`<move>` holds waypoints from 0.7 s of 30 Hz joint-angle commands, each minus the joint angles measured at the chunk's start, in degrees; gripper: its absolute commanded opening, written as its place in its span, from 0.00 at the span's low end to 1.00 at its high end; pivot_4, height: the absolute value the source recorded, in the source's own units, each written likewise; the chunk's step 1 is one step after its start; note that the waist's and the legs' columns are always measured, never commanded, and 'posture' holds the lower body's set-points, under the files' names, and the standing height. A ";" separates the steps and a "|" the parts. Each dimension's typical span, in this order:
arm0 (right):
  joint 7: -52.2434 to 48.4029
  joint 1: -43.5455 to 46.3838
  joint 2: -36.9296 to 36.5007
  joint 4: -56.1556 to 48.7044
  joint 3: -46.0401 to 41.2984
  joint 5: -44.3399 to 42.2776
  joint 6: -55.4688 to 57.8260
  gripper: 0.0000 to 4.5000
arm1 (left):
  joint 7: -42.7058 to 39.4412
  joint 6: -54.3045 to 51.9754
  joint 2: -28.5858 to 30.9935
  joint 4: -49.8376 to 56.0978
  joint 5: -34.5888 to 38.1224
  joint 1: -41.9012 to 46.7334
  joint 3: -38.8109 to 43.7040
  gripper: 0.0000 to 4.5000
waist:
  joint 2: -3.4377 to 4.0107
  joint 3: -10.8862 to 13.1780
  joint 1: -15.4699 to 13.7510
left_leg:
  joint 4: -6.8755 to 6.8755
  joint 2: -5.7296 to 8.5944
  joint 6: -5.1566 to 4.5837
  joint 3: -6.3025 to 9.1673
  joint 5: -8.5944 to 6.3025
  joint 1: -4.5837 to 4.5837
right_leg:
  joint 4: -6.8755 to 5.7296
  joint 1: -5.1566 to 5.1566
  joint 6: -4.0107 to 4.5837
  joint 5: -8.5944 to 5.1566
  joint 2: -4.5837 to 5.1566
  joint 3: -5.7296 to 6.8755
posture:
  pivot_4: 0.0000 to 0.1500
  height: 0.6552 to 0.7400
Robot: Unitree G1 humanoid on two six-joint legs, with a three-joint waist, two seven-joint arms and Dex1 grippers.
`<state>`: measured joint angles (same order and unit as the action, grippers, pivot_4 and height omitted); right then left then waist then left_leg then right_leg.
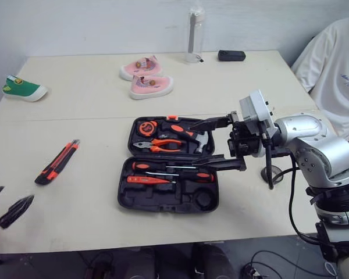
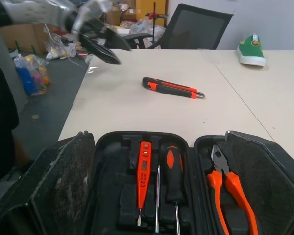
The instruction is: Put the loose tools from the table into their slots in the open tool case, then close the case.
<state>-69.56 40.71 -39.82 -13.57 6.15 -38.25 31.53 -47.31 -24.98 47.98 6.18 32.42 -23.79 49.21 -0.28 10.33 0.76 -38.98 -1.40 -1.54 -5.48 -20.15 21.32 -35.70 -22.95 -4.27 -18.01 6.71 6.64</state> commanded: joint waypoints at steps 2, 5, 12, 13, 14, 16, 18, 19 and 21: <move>1.34 -1.71 -0.34 -4.19 -1.98 -0.14 -0.27 1.00 | -3.42 4.36 5.68 -12.36 -5.72 8.55 -8.51 0.99 | 0.00 0.00 1.07 | 0.05 0.01 -0.02 -0.03 -0.01 -0.02 | -0.13 0.01 -0.01 0.01 0.00 0.03 | 1.00 0.90; 2.43 -3.51 -1.47 -6.07 -3.14 -0.36 0.28 1.00 | -4.75 7.35 8.41 -21.91 -9.65 16.59 -14.96 0.99 | -0.01 0.01 1.34 | 0.08 -0.06 -0.03 -0.12 0.00 0.00 | -0.23 -0.03 -0.03 0.01 -0.07 0.22 | 1.00 0.90; 4.52 -6.08 -3.44 -8.67 -5.63 -1.18 1.36 1.00 | -4.83 11.85 8.58 -38.22 -15.67 30.51 -24.75 0.99 | -0.12 0.01 0.81 | 0.03 -0.09 -0.09 -0.46 -0.05 0.02 | -0.25 -0.13 -0.09 0.05 -0.07 0.50 | 1.00 0.90; 4.77 -6.46 -3.64 -9.06 -5.84 -1.18 1.46 1.00 | -4.77 12.58 8.21 -39.63 -16.39 31.88 -25.87 0.99 | -0.12 0.01 0.70 | -0.01 -0.11 -0.09 -0.51 -0.05 0.02 | -0.26 -0.13 -0.11 0.06 -0.07 0.57 | 1.00 0.90; 5.03 -6.92 -3.85 -9.50 -6.03 -1.06 1.53 1.00 | -5.03 13.50 7.92 -40.62 -17.07 32.74 -26.94 0.93 | -0.12 0.01 0.57 | -0.04 -0.11 -0.10 -0.55 -0.04 0.02 | -0.26 -0.13 -0.13 0.07 -0.04 0.59 | 1.00 0.90; 5.46 -7.67 -4.13 -10.43 -6.45 -1.10 1.80 1.00 | -5.91 15.16 7.71 -41.76 -17.62 33.59 -28.04 0.80 | -0.11 0.01 0.44 | -0.08 -0.11 -0.11 -0.57 -0.01 0.00 | -0.27 -0.10 -0.17 0.09 -0.01 0.59 | 1.00 0.90; 5.82 -8.48 -4.67 -11.46 -7.09 -1.47 2.13 1.00 | -6.25 15.74 7.56 -41.69 -16.85 34.17 -27.69 0.61 | -0.11 0.01 0.35 | -0.08 -0.13 -0.08 -0.57 0.01 -0.06 | -0.27 -0.06 -0.17 0.09 0.01 0.59 | 1.00 0.90; 6.00 -8.71 -4.88 -11.81 -7.28 -1.52 2.23 1.00 | -6.42 15.45 7.55 -41.48 -16.06 34.43 -27.08 0.51 | -0.11 0.01 0.35 | -0.07 -0.15 -0.04 -0.56 0.04 -0.06 | -0.28 -0.07 -0.17 0.09 0.00 0.59 | 1.00 0.90; 6.18 -9.11 -5.27 -12.20 -7.68 -1.57 2.23 1.00 | -6.47 14.76 7.88 -40.29 -14.57 34.24 -25.33 0.36 | -0.11 0.01 0.34 | -0.06 -0.20 0.03 -0.56 0.08 -0.05 | -0.30 -0.09 -0.17 0.09 -0.03 0.60 | 1.00 0.90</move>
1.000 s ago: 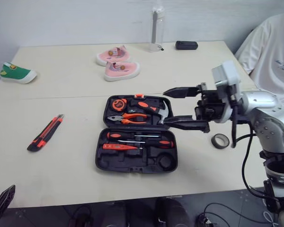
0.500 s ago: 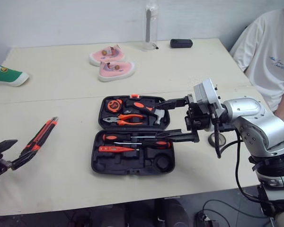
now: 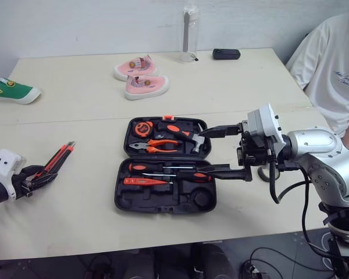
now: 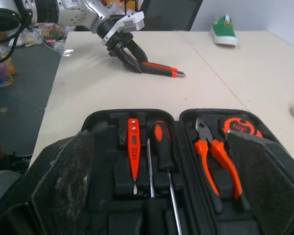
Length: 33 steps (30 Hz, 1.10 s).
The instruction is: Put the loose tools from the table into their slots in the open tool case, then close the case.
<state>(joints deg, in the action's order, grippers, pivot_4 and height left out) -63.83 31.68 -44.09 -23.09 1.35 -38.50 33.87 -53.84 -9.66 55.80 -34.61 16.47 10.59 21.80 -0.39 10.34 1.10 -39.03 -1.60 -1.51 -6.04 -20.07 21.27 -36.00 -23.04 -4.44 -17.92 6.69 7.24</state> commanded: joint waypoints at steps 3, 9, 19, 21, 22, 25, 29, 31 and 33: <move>0.39 -0.95 -1.98 -3.20 -3.68 -1.45 -0.01 1.00 | 0.28 -2.22 1.01 6.59 4.31 -0.79 5.67 0.36 | -0.02 0.01 0.15 | 0.01 -0.04 0.02 0.00 0.01 0.04 | 0.00 -0.04 0.00 0.00 -0.03 0.03 | 1.00 0.90; -0.55 -5.26 -5.70 -5.11 -6.65 -3.29 1.48 1.00 | -3.52 -12.09 2.13 34.69 12.08 -2.04 3.84 0.36 | -0.15 0.04 -0.42 | -0.03 0.04 -0.06 0.06 -0.04 0.11 | 0.05 -0.02 -0.01 0.01 0.05 -0.01 | 1.00 0.90; 0.31 -16.16 -10.88 -12.09 -11.39 -5.43 3.46 1.00 | -17.28 -14.90 0.41 52.39 8.99 10.81 -25.81 0.36 | -0.07 0.08 -0.78 | -0.04 -0.06 0.04 -0.12 0.04 -0.02 | 0.11 0.11 -0.02 0.01 -0.23 -0.10 | 1.00 0.90; 1.78 -18.37 -10.99 -13.82 -12.38 -5.90 4.31 1.00 | -18.72 -15.31 -0.44 51.03 6.83 13.41 -30.19 0.36 | -0.07 0.08 -1.08 | -0.02 -0.13 0.12 -0.16 0.08 -0.08 | 0.07 0.10 0.01 -0.01 -0.34 -0.15 | 1.00 0.90; 2.55 -19.25 -10.98 -14.63 -12.79 -6.28 4.80 1.00 | -19.40 -14.96 -0.55 50.44 6.06 13.88 -31.28 0.36 | -0.07 0.08 -1.17 | -0.02 -0.14 0.14 -0.12 0.10 -0.07 | 0.07 0.10 0.03 -0.02 -0.37 -0.12 | 1.00 0.90; 4.55 -22.01 -10.83 -16.68 -13.75 -7.10 5.83 1.00 | -23.88 -11.83 -0.23 48.70 4.12 14.34 -34.29 0.36 | -0.07 0.08 -1.14 | -0.03 -0.14 0.13 -0.14 0.10 -0.05 | 0.09 0.09 0.03 -0.02 -0.37 -0.15 | 1.00 0.90; 6.52 -23.42 -10.71 -17.76 -14.35 -7.80 6.31 1.00 | -25.63 -8.25 -2.21 43.61 0.81 15.95 -36.68 0.36 | -0.07 0.08 -1.30 | -0.07 -0.10 0.09 -0.14 0.10 -0.03 | 0.09 0.09 0.02 -0.01 -0.34 -0.15 | 1.00 0.90; 7.36 -23.83 -10.62 -17.99 -14.64 -7.97 6.40 1.00 | -25.75 -8.52 -3.67 41.76 -0.04 17.52 -37.29 0.36 | -0.07 0.08 -1.61 | -0.09 -0.09 0.05 -0.12 0.12 -0.02 | 0.07 0.09 0.02 -0.01 -0.32 -0.14 | 1.00 0.90; 7.73 -24.25 -10.71 -18.03 -14.94 -8.15 6.31 1.00 | -26.14 -7.90 -4.61 40.58 -0.92 18.30 -37.53 0.36 | -0.07 0.08 -1.94 | -0.10 -0.08 0.04 -0.09 0.13 -0.01 | 0.08 0.10 0.02 -0.01 -0.31 -0.13 | 1.00 0.90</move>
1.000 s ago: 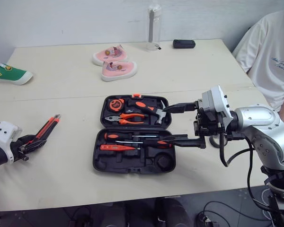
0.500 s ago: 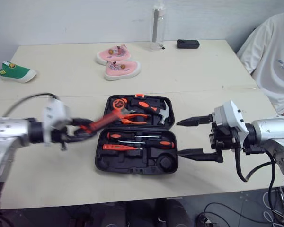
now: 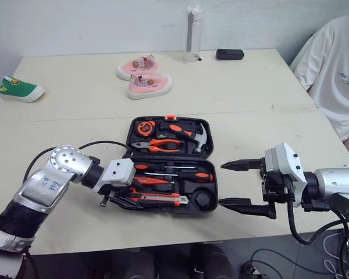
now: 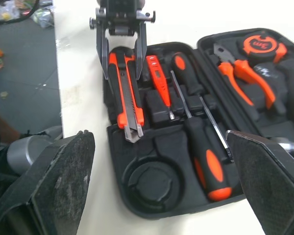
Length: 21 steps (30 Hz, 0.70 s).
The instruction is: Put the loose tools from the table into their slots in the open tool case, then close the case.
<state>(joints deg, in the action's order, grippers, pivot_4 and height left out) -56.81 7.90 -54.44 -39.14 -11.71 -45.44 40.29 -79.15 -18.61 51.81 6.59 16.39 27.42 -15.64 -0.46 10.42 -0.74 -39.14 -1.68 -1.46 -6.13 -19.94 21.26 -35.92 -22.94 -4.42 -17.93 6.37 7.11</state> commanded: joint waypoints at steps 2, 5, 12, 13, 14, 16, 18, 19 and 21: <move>0.92 -0.81 -0.48 -1.92 -1.95 -1.12 -0.35 1.00 | -1.03 2.18 -1.21 -1.10 -1.28 1.55 0.10 0.36 | 0.00 0.00 -0.34 | 0.00 0.00 0.00 0.00 0.00 0.01 | 0.00 0.00 0.00 0.00 0.00 0.00 | 1.00 0.90; 1.14 -0.74 -0.39 -1.43 -1.40 -0.56 -0.91 1.00 | -1.54 1.45 -1.17 -0.03 -0.82 0.43 0.48 0.36 | 0.00 0.00 -0.53 | -0.01 0.00 -0.01 -0.01 0.00 0.01 | 0.00 0.00 0.00 0.00 0.00 0.01 | 1.00 0.90; 1.01 0.58 -0.01 -0.55 -0.10 -0.19 -1.52 1.00 | -1.15 0.34 -1.45 1.16 -0.85 -1.52 0.42 0.36 | 0.00 0.00 -0.55 | -0.02 0.00 -0.02 0.00 0.01 -0.01 | -0.03 0.00 0.00 0.00 0.00 0.00 | 1.00 0.90; 0.97 0.78 0.05 -0.51 0.06 -0.23 -1.55 1.00 | -0.74 1.13 -1.61 1.09 -1.72 -1.85 0.01 0.36 | 0.00 0.00 -0.56 | -0.02 0.00 -0.02 0.00 0.01 -0.01 | -0.03 0.01 -0.01 0.00 0.00 0.00 | 1.00 0.90; 0.97 0.95 0.12 -0.47 0.16 -0.27 -1.56 1.00 | -0.01 1.58 -1.75 0.88 -2.76 -2.05 -0.40 0.36 | 0.00 0.00 -0.56 | -0.02 0.00 -0.02 0.01 0.00 -0.01 | -0.02 0.01 0.00 0.00 0.00 0.00 | 1.00 0.90; 1.07 1.32 0.32 -0.29 0.29 -0.39 -1.54 1.00 | 0.84 2.15 -2.18 0.10 -3.86 -1.94 -0.79 0.36 | 0.00 0.00 -0.58 | -0.02 0.01 -0.02 0.01 0.01 -0.01 | -0.02 0.02 -0.01 0.00 0.01 0.00 | 1.00 0.90; 1.00 1.61 0.46 -0.03 0.40 -0.39 -1.56 1.00 | 0.89 2.30 -2.54 -0.16 -3.91 -1.85 -0.78 0.36 | 0.00 0.00 -0.69 | -0.04 0.02 -0.04 0.02 0.02 -0.04 | -0.04 0.05 -0.01 0.00 0.02 0.01 | 1.00 0.90; 0.97 1.69 0.52 0.04 0.47 -0.37 -1.56 1.00 | 0.84 2.19 -2.60 0.03 -3.76 -1.98 -0.68 0.36 | 0.00 0.00 -0.68 | -0.06 0.02 -0.05 0.02 0.02 -0.04 | -0.04 0.07 -0.01 0.00 0.03 0.02 | 1.00 0.90; 1.13 2.09 0.81 0.12 0.95 -0.22 -1.63 1.00 | -0.08 1.43 -2.22 1.12 -2.55 -2.70 -0.19 0.47 | 0.00 0.00 -0.62 | -0.06 0.02 -0.05 0.03 0.02 -0.06 | -0.05 0.09 -0.01 0.01 0.04 0.02 | 1.00 0.90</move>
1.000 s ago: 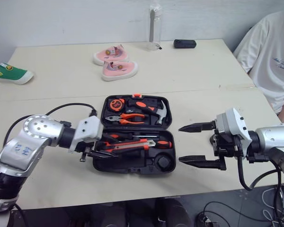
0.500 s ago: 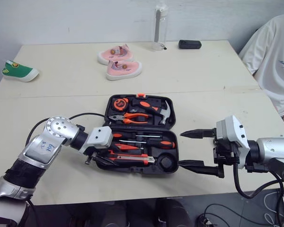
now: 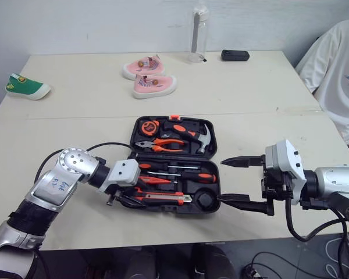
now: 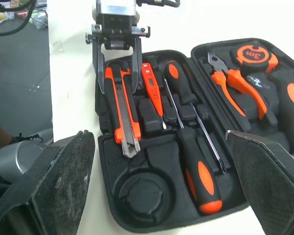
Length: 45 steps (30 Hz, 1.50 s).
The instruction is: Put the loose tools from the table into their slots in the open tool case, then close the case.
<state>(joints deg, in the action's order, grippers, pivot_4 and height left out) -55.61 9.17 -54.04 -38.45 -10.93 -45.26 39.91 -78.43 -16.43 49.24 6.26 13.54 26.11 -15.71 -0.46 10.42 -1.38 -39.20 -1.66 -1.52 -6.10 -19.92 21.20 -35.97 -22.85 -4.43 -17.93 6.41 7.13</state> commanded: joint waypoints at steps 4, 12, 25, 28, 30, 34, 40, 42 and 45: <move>0.24 1.44 0.97 -0.57 1.08 -0.21 -1.35 1.00 | -2.65 -1.52 1.76 2.65 2.33 -1.29 1.71 0.86 | 0.00 0.00 0.21 | 0.02 -0.03 0.01 0.03 0.00 0.01 | 0.03 0.00 0.00 0.00 -0.02 0.03 | 1.00 0.90; -0.17 1.17 0.85 -0.15 1.27 0.18 -1.95 1.00 | -5.10 -3.71 1.03 3.75 10.00 -0.26 7.56 0.99 | 0.00 0.00 0.03 | -0.03 0.00 0.00 0.06 0.00 0.03 | 0.01 0.02 0.00 0.00 0.01 0.05 | 1.00 0.90; 1.35 2.17 2.27 0.21 3.30 0.61 -1.74 1.00 | 0.16 12.28 -9.37 -2.83 7.50 -8.14 9.26 0.00 | 0.00 0.00 0.06 | -0.05 0.00 0.00 0.08 0.00 0.01 | 0.00 0.05 -0.01 0.01 0.02 0.10 | 1.00 0.90; 1.48 2.28 2.56 0.63 3.71 1.03 -1.99 1.00 | -0.13 15.50 -9.91 -4.77 5.79 -8.63 8.25 0.00 | 0.00 0.00 0.00 | -0.05 0.01 0.00 0.08 0.00 0.01 | 0.00 0.05 -0.01 0.01 0.02 0.11 | 1.00 0.90; 1.39 2.22 2.52 0.76 3.63 1.09 -1.97 1.00 | 0.67 16.03 -10.39 -5.92 4.83 -8.31 7.89 0.00 | 0.00 0.00 -0.01 | -0.06 0.02 0.00 0.09 0.00 0.03 | 0.01 0.05 -0.01 0.01 0.02 0.12 | 1.00 0.90; 1.21 2.17 2.39 0.96 3.52 1.07 -1.84 1.00 | 0.82 18.99 -10.30 -8.43 1.33 -7.68 6.24 0.00 | 0.00 0.00 -0.03 | -0.06 0.02 0.00 0.10 0.00 0.00 | 0.00 0.08 -0.01 0.01 0.04 0.13 | 1.00 0.90; 1.03 0.97 1.89 0.26 2.71 0.30 -1.35 1.00 | 0.25 21.62 -9.02 -11.39 -2.37 -7.84 3.45 0.00 | 0.12 -0.10 -0.10 | -0.06 0.05 -0.03 0.21 0.02 -0.15 | 0.02 0.29 -0.01 0.01 0.12 0.22 | 1.00 0.90; 1.03 0.61 1.76 0.02 2.49 0.16 -1.28 1.00 | -0.14 20.97 -9.08 -10.82 -1.39 -7.96 3.14 0.00 | 0.18 -0.13 -0.06 | -0.06 0.05 -0.03 0.24 0.02 -0.15 | 0.02 0.30 -0.01 0.01 0.12 0.24 | 1.00 0.90; 0.93 0.55 1.66 0.09 2.43 0.17 -1.37 1.00 | -0.01 16.46 -9.70 -8.06 2.91 -7.44 4.36 0.00 | 0.24 -0.17 -0.03 | -0.06 0.04 -0.03 0.25 0.02 -0.16 | 0.02 0.31 -0.01 0.01 0.12 0.25 | 1.00 0.90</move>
<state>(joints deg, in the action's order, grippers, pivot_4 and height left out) -54.35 9.63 -51.62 -36.65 -6.97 -44.15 38.84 -78.57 3.17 39.40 -2.12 16.21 19.37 -10.43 -0.22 10.25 -1.41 -39.26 -1.61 -1.55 -5.84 -19.90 21.05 -35.95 -22.53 -4.44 -17.92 6.53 7.39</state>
